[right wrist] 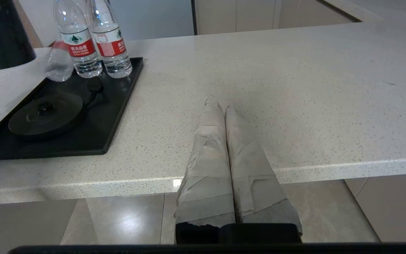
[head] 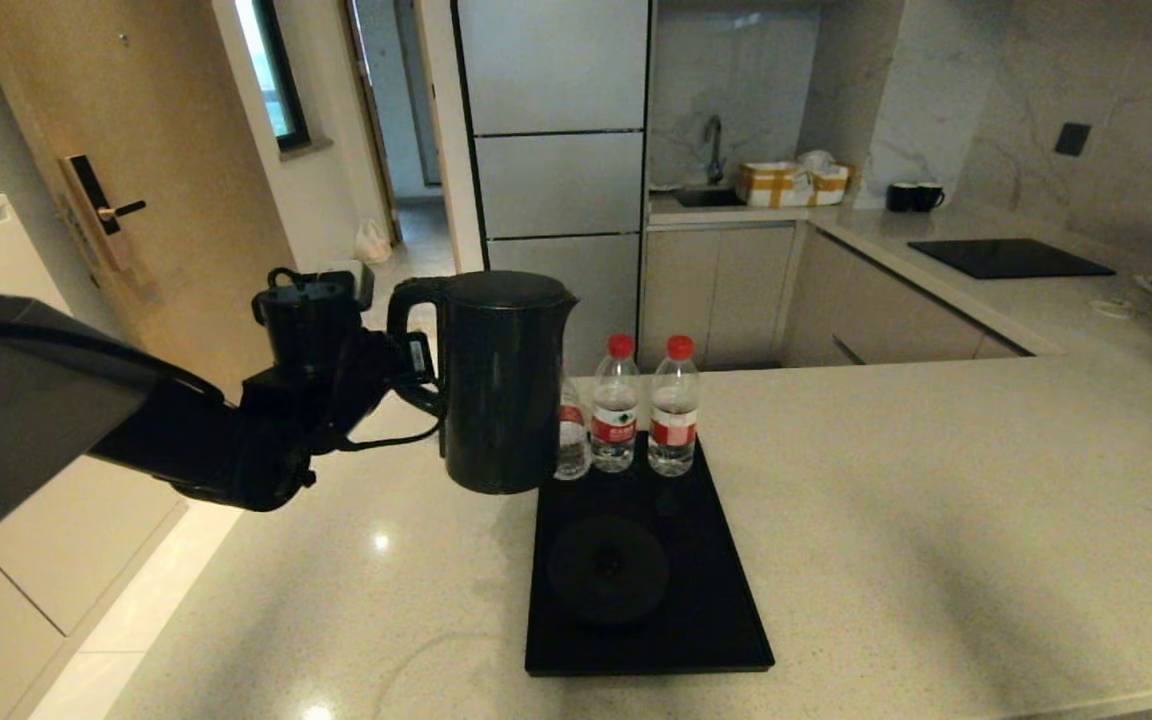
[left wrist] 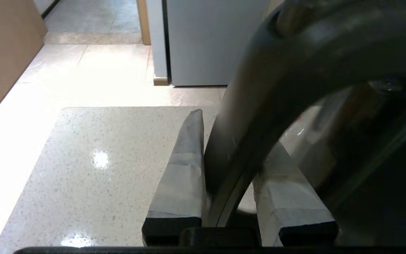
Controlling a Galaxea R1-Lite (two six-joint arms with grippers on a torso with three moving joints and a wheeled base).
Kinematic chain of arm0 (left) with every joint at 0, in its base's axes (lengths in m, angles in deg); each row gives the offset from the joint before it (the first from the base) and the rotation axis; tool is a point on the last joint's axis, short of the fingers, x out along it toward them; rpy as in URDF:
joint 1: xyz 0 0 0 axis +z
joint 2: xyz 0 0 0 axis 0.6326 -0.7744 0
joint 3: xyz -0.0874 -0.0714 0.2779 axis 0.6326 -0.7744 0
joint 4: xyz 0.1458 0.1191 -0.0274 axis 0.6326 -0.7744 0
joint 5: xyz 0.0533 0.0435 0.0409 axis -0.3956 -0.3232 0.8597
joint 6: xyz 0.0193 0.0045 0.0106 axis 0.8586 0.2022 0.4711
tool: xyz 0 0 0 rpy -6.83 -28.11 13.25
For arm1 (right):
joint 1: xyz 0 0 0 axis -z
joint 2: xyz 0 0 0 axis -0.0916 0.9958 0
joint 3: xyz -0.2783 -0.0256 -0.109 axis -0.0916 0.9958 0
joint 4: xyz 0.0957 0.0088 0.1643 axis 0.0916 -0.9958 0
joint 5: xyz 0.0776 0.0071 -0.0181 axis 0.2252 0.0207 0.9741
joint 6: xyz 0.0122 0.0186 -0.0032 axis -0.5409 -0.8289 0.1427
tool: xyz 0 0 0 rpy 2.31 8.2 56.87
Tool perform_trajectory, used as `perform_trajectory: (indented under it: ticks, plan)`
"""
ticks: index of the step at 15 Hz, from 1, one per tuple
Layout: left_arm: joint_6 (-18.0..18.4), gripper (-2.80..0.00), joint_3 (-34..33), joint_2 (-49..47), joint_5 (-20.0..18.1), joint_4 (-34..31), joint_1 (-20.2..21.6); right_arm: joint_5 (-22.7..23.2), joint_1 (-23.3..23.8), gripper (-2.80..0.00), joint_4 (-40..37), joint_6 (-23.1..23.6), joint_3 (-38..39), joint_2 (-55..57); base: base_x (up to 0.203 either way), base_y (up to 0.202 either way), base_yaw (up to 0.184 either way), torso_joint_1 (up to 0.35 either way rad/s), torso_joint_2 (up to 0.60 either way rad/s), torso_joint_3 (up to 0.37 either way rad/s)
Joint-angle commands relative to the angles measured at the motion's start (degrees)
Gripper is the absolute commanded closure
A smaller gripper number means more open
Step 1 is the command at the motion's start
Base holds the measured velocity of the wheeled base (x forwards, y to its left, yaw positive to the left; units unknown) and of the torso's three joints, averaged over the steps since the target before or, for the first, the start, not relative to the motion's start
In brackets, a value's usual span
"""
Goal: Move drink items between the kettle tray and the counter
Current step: Place it on the left
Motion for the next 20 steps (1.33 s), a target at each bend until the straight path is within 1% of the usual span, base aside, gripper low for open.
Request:
perform_trajectory:
  ticks: [1,2,9,12,14,16,17,18,20]
  plan:
    - [0.2,0.0,-6.7,1.6,-0.8,2.2,1.9,0.0,0.0,0.0,0.0,0.0,0.0,0.0,0.0,0.0,0.0,0.0,0.0,0.0]
    - [0.7,0.0,-8.2,2.9,-1.7,3.9,2.5,0.0,0.0,0.0,0.1,0.0,0.0,0.0,0.0,0.0,0.0,0.0,0.0,0.0]
    - [0.6,0.0,-11.6,4.0,-1.8,4.9,2.5,0.0,0.0,0.0,0.0,0.0,0.0,0.0,0.0,0.0,0.0,0.0,0.0,0.0]
    - [0.8,0.0,-13.9,3.0,-1.5,7.9,2.6,0.0,0.0,0.0,0.1,0.0,0.0,0.0,0.0,0.0,0.0,0.0,0.0,0.0]
    - [1.0,0.0,-18.3,2.8,-2.3,9.2,4.1,0.0,0.0,0.0,0.0,0.0,0.0,0.0,0.0,0.0,0.0,0.0,0.0,0.0]
    - [1.2,0.0,-19.0,2.8,-2.8,9.6,4.6,0.0,0.0,0.0,0.0,0.0,0.0,0.0,0.0,0.0,0.0,0.0,0.0,0.0]
    - [1.7,0.0,-20.0,2.5,-3.2,11.1,5.3,0.0,0.0,0.0,0.0,0.0,0.0,0.0,0.0,0.0,0.0,0.0,0.0,0.0]
    - [2.5,0.0,-23.0,1.8,-3.8,13.8,6.3,0.0,0.0,0.0,0.0,0.0,0.0,0.0,0.0,0.0,0.0,0.0,0.0,0.0]
    - [4.3,0.0,-28.4,-1.3,-5.5,21.0,8.5,0.0,0.0,0.0,0.1,0.0,0.0,0.0,0.0,0.0,0.0,0.0,0.0,0.0]
